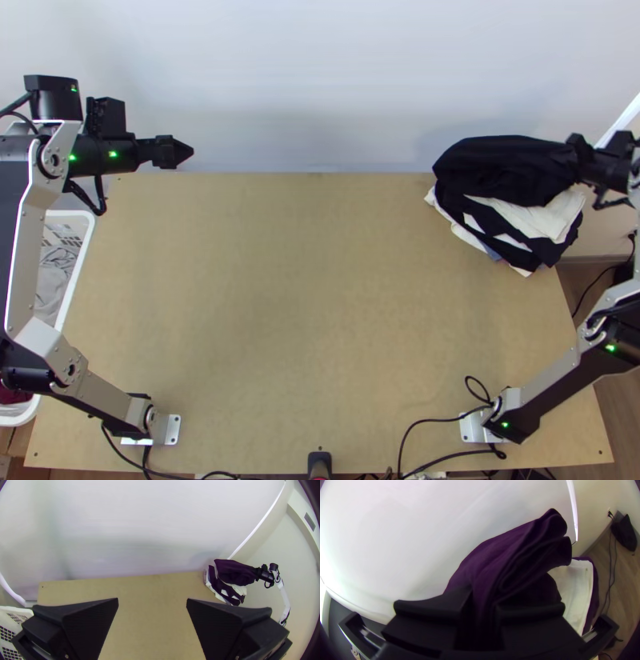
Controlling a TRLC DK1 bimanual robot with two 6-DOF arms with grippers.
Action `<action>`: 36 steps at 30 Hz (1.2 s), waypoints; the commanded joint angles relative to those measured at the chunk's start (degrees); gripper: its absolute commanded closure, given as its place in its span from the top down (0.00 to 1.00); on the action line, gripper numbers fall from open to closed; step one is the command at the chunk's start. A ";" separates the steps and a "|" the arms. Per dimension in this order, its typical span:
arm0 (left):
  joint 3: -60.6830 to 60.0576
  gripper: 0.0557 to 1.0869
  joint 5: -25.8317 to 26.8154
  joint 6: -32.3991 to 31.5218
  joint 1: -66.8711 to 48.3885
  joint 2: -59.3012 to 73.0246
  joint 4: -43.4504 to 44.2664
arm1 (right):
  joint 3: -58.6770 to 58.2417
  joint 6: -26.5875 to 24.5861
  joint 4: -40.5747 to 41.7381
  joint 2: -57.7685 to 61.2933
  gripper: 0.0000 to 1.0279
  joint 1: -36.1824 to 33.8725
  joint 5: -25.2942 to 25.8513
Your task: Fold the t-shirt
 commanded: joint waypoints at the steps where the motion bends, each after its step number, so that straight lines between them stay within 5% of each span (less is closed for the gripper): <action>1: -0.55 0.96 -0.23 -1.37 -0.76 -0.41 0.58 | -2.02 -5.11 -3.04 -4.12 0.86 -2.22 -0.25; 2: -0.55 0.96 -0.23 -1.46 -0.85 -0.49 0.66 | -3.25 -6.52 -3.91 -4.92 0.97 -2.75 -0.08; 10: -0.55 0.96 -0.23 -1.72 -0.94 -1.29 0.66 | -11.77 -12.41 -4.18 -11.16 0.97 -11.89 1.68; 16: -0.46 0.96 -0.23 -1.72 -0.33 -1.99 0.75 | -11.42 -14.17 1.27 -14.32 0.97 -14.97 15.30; 20: -0.46 0.96 -0.23 -2.34 -0.24 -2.25 0.75 | -16.26 -14.25 14.28 -21.00 0.97 -10.05 18.99; 28: -0.46 0.96 -0.23 -3.30 0.20 -3.48 1.72 | -27.51 -25.06 39.42 -23.72 0.97 12.63 40.09; 36: -0.38 0.96 -0.32 -3.21 0.82 -5.24 1.81 | -41.83 -30.69 68.60 -12.21 0.97 17.38 50.90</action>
